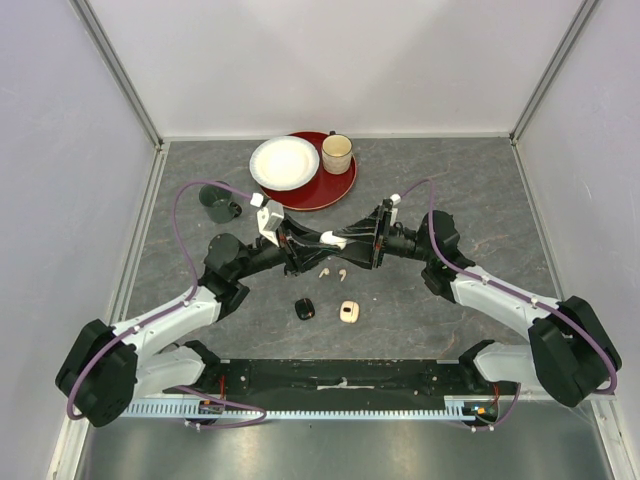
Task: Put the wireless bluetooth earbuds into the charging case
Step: Pick up the charging case at the center of the board.
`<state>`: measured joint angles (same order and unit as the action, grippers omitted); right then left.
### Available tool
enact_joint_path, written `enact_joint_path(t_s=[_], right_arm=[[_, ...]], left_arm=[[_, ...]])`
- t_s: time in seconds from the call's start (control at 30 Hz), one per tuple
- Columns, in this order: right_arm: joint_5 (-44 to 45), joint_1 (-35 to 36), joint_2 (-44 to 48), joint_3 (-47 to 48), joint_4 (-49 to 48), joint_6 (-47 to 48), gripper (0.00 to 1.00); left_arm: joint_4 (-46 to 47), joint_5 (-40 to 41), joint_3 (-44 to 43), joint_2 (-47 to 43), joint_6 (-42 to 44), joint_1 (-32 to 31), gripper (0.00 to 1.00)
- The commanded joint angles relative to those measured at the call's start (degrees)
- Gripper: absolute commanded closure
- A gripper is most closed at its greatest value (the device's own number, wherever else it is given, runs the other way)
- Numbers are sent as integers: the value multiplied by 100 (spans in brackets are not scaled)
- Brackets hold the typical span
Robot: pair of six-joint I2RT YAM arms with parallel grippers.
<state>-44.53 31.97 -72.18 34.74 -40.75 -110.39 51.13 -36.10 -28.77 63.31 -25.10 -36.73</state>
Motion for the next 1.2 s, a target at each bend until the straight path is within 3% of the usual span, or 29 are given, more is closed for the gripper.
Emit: enact_joint_path(t_s=[0.0,0.07,0.17,0.27,0.4,0.47,0.57,0.67,0.83,0.93,1.03,1.07,1.13,1.17], right_arm=[[-38,55,29,-38,-425,-123,94],[-38,47,20,-55,-468,-123,92],[-47,55,-24,-81,-600,-123,76],[-20,47,-24,-99,-837,-132,72],[-11,47,-33,-82,-785,-80,50],[-11,47,-24,-73,-698,-9,46],[-3,47,2,-29,-584,44,52],[-11,47,11,15,-495,61,69],[-3,47,2,24,-557,0,80],[-11,47,-6,6,-592,-27,81],[6,47,37,76,-487,245,62],[-3,47,107,138,-121,402,50],[32,55,187,409,825,1166,39],[102,55,265,515,1137,1482,25]], left_arm=[[239,-117,-234,111,-153,-132,98],[195,-117,-243,120,-162,-159,98],[186,-117,-225,112,-118,-185,98],[195,-126,-199,85,-48,-212,98],[195,-170,-207,59,-30,-220,98],[186,-161,-190,59,-30,-212,98],[143,-196,-199,50,-30,-220,98],[125,-231,-207,50,-47,-229,97],[134,-161,-234,68,-83,-229,88],[230,-126,-216,68,-65,-229,97],[327,-64,-138,41,-13,-247,98],[423,5,-102,15,-3,-256,98],[511,50,38,-116,110,-264,98],[720,128,117,-160,146,-273,98]])
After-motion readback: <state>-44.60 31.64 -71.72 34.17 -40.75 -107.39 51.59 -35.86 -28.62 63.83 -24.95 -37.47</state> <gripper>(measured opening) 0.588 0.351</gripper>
